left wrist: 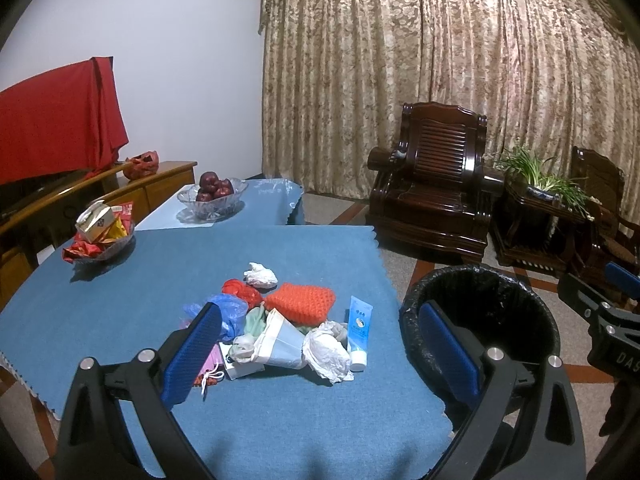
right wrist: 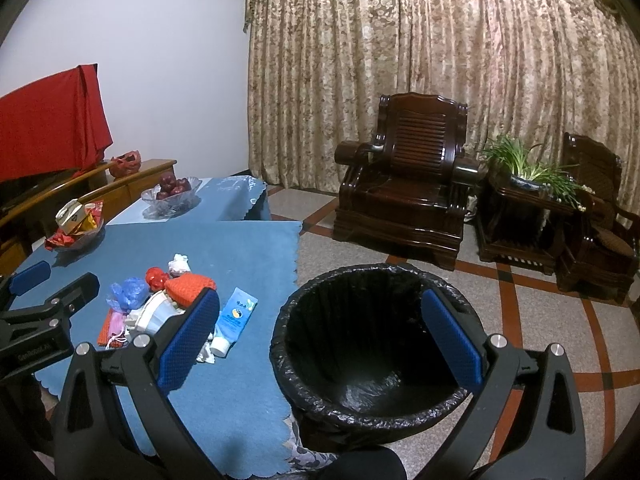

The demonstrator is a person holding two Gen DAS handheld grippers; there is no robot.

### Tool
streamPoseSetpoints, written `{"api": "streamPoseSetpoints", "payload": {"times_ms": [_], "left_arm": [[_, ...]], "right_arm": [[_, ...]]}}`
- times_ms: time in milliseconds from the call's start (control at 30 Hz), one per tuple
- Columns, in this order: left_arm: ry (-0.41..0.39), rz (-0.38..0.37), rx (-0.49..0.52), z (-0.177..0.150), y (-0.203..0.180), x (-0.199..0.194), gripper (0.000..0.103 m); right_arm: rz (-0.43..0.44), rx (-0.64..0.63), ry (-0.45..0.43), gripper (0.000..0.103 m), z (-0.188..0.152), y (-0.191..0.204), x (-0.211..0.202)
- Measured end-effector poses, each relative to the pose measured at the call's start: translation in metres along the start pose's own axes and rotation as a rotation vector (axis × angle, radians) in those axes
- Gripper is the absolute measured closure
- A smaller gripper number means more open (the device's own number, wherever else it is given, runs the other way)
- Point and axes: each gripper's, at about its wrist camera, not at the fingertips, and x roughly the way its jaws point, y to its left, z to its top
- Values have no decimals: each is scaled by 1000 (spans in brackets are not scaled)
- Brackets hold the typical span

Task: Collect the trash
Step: 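Grasp the white tissue with the right tool while the left tool grasps the white paper cup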

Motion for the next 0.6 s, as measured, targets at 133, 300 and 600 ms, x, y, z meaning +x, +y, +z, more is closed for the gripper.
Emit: {"api": "streamPoseSetpoints", "payload": {"times_ms": [133, 300, 600], "left_arm": [[4, 7, -5, -2, 12, 10, 6], [-3, 61, -20, -11, 30, 16, 6], [37, 188, -64, -35, 83, 33, 6]], "right_arm": [[12, -7, 2, 5, -3, 13, 8], [48, -29, 17, 5, -5, 30, 24], [138, -63, 51, 6, -23, 73, 63]]}}
